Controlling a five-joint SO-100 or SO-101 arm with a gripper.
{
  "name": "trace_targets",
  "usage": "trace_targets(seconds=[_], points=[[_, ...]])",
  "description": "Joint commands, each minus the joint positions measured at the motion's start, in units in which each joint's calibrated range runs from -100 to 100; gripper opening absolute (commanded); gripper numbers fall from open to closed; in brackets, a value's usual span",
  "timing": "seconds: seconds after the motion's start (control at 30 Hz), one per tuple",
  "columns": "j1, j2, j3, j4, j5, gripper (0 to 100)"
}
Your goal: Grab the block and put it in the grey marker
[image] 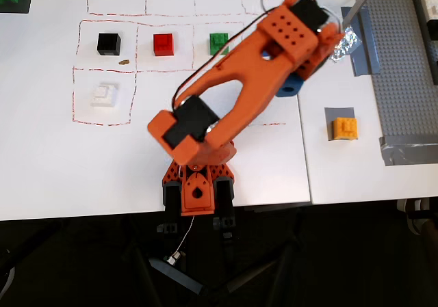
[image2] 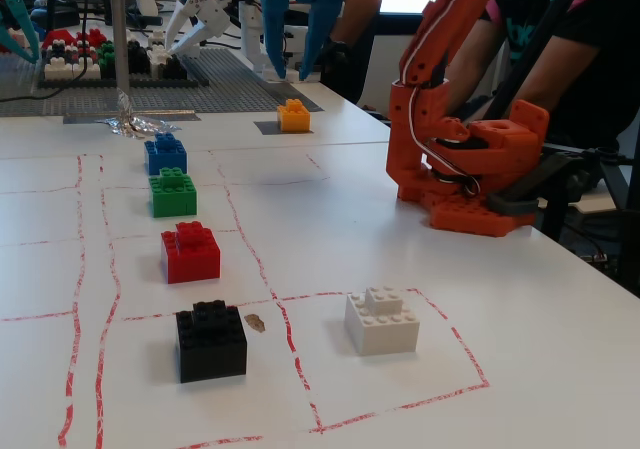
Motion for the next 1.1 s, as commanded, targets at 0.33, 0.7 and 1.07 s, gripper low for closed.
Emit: trace_targets(seconds=[0.33,0.7,1.07], points=[[-36.69,-26.44,24.89,-17.62,-14.75,0],[-47.19,-53.58,53.26,-33.45,-22.12,0],[-52.57,-67.63,66.68,-33.78,-27.35,0]])
